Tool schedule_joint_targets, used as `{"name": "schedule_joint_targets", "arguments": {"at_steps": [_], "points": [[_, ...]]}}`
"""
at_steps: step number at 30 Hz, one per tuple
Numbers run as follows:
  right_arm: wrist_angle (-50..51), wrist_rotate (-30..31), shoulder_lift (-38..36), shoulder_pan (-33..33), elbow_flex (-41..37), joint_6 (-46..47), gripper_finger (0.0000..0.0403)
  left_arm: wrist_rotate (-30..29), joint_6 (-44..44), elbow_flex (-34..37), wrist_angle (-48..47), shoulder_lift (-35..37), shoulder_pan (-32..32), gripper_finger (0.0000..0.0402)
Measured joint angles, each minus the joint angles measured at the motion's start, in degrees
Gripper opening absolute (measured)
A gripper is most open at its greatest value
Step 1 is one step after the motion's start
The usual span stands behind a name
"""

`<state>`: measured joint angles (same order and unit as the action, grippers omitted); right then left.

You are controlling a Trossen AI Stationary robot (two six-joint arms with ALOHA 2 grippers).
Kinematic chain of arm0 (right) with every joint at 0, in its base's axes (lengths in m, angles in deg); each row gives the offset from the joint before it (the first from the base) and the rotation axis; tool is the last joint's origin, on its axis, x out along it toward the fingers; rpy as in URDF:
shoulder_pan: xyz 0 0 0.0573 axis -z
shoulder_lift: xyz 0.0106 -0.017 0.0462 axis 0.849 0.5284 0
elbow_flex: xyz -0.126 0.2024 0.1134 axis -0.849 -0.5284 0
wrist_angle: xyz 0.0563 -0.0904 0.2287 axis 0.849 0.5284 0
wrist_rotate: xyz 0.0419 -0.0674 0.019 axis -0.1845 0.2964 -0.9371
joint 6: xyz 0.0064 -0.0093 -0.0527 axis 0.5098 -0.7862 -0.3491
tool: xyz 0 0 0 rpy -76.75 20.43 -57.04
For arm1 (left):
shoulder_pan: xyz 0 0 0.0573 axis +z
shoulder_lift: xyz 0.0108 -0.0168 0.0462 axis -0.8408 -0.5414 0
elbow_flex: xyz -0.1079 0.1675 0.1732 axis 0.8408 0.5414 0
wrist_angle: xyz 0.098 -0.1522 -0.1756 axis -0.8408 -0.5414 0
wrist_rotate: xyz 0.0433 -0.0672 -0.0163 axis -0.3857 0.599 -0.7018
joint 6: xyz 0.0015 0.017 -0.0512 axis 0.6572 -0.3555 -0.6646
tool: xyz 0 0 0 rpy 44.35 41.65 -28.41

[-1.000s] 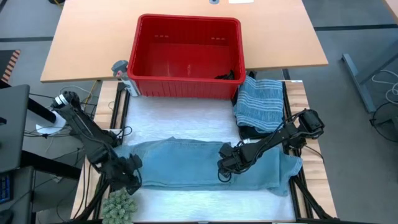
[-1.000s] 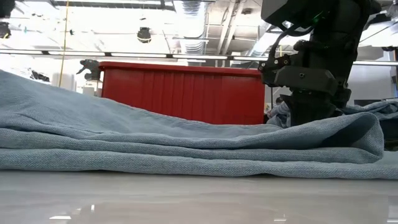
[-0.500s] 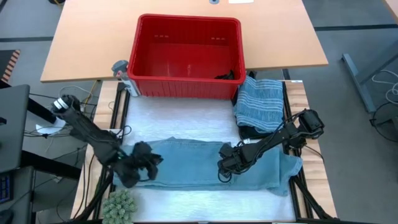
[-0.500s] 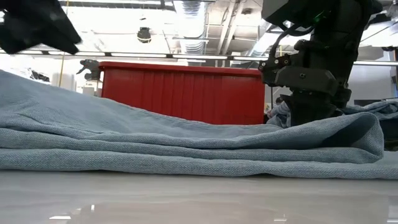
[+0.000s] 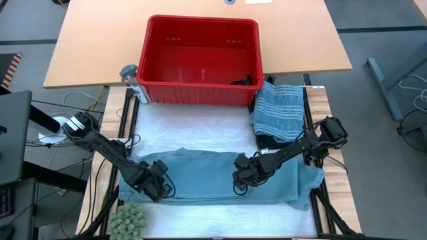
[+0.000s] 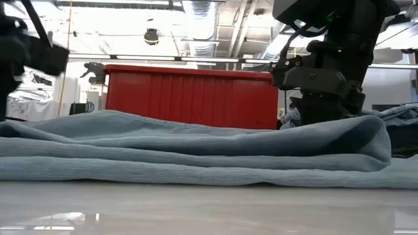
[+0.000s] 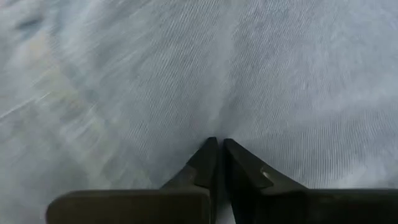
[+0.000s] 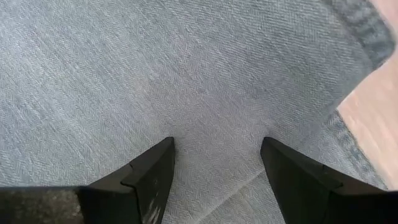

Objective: Fold Laundry from Bin
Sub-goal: Fold the light blue pants

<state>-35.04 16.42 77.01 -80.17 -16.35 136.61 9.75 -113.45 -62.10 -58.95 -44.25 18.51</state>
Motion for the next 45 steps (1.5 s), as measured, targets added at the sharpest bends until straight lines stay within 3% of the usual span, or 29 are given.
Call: {"name": "schedule_joint_targets", "arguments": {"at_steps": [7, 11, 14, 17, 23, 26, 29, 35, 40, 45], "points": [[0.75, -0.11, 0.00, -0.01, 0.00, 0.07, 0.0269, -11.65, -0.77, -11.34, -16.75, 6.86, -0.36, 0.0001], [0.75, -0.15, 0.00, -0.01, 0.00, 0.09, 0.0269, -24.85, -7.62, -14.86, -28.70, 11.10, -3.41, 0.0000], [0.73, -0.20, 0.00, -0.01, 0.00, 0.09, 0.0269, -35.89, -8.91, -12.50, -26.70, 13.91, -5.41, 0.0005], [0.70, -0.24, 0.00, 0.00, 0.00, 0.09, 0.0269, -39.12, -4.49, -7.23, -16.46, 16.48, -4.13, 0.0015], [0.64, -0.22, 0.00, 0.21, 0.00, 0.07, 0.0269, -35.58, 12.04, 7.10, 12.08, 17.84, 1.21, 0.0021], [0.62, -0.24, 0.00, 0.49, 0.00, 0.07, 0.0269, -33.55, 16.48, 13.12, 20.60, 17.80, 4.37, 0.0021], [0.59, -0.27, 0.00, 0.80, 0.00, 0.04, 0.0269, -31.25, 12.31, 18.03, 21.84, 17.79, 7.74, 0.0018], [0.59, -0.33, 0.00, 0.86, 0.00, 0.04, 0.0269, -19.78, 7.03, 24.36, 22.49, 17.82, 12.10, 0.0003], [0.60, -0.29, 0.00, 1.11, 0.00, 0.04, 0.0269, -18.31, 4.40, 21.53, 17.46, 18.88, 13.05, 0.0000], [0.65, -0.31, 0.00, 1.54, 0.00, 0.02, 0.0269, -23.80, 10.93, 12.26, 16.13, 23.85, 12.99, 0.0000]]}}
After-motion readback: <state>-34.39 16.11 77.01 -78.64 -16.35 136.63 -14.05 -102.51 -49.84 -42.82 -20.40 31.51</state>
